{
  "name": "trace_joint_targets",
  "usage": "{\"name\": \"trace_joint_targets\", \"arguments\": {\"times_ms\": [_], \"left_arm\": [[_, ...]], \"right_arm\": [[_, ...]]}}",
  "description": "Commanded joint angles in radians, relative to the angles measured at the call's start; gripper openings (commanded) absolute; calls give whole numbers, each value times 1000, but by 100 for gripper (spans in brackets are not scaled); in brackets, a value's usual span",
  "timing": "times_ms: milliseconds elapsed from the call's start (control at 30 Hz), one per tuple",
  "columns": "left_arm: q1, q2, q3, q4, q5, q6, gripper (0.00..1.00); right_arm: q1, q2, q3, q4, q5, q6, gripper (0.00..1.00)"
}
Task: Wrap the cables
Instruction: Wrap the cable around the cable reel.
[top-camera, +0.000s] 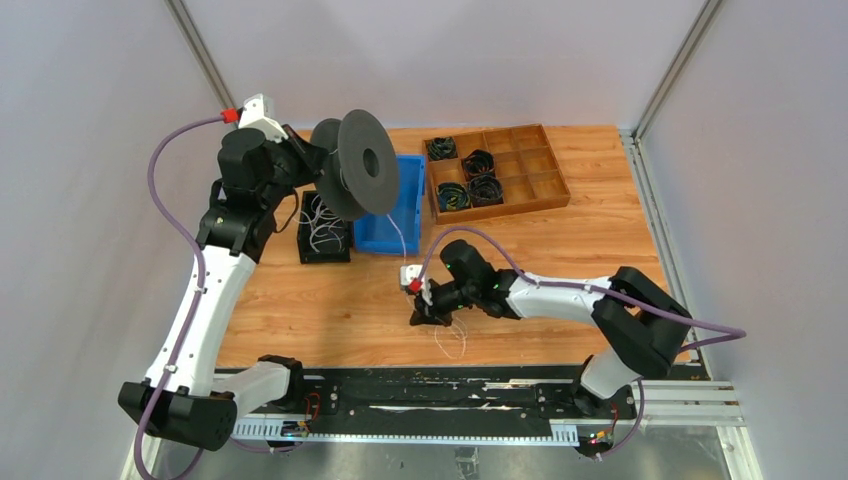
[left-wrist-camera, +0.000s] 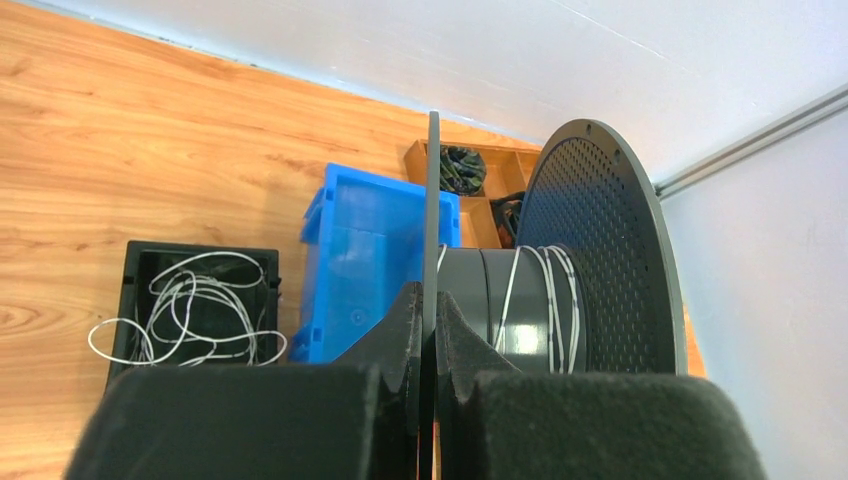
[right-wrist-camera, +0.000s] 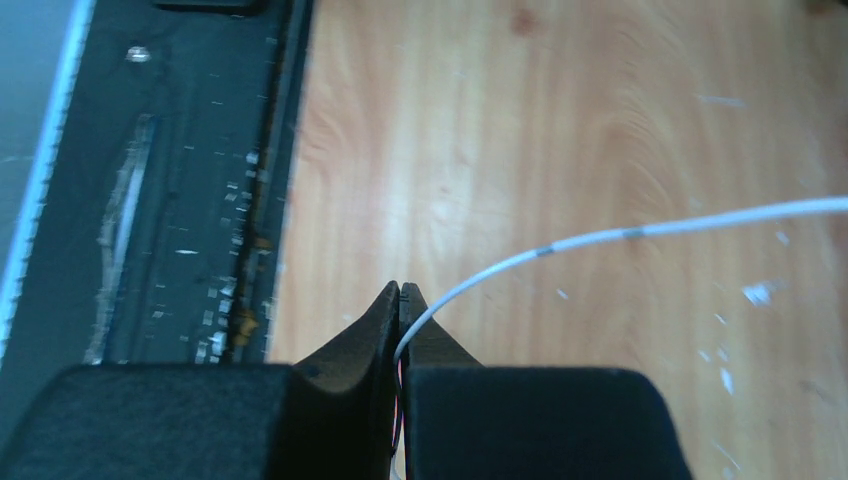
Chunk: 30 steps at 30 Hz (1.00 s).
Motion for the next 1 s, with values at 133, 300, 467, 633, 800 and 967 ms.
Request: {"name": "trace_joint_targets", "arguments": {"times_ms": [133, 300, 467, 633, 800, 967], "left_arm": [[4, -7, 9, 102, -40, 38, 1], [-14, -12, -4, 112, -73, 89, 0], [-47, -6, -27, 132, -109, 123, 0], [-87, 6, -28, 134, -148, 176, 0], [-118, 2, -37, 143, -179, 221, 0], [-147, 1, -51, 153, -205, 261, 0]], "right_arm": [[147, -55, 225, -407, -8, -171, 1], [190, -71, 401, -633, -7, -227, 1], [213, -80, 548, -763, -12, -224, 1], [229, -63, 652, -830, -41, -194, 1], [234, -48, 751, -893, -54, -174, 1], [234, -45, 854, -949, -37, -175, 1]]}}
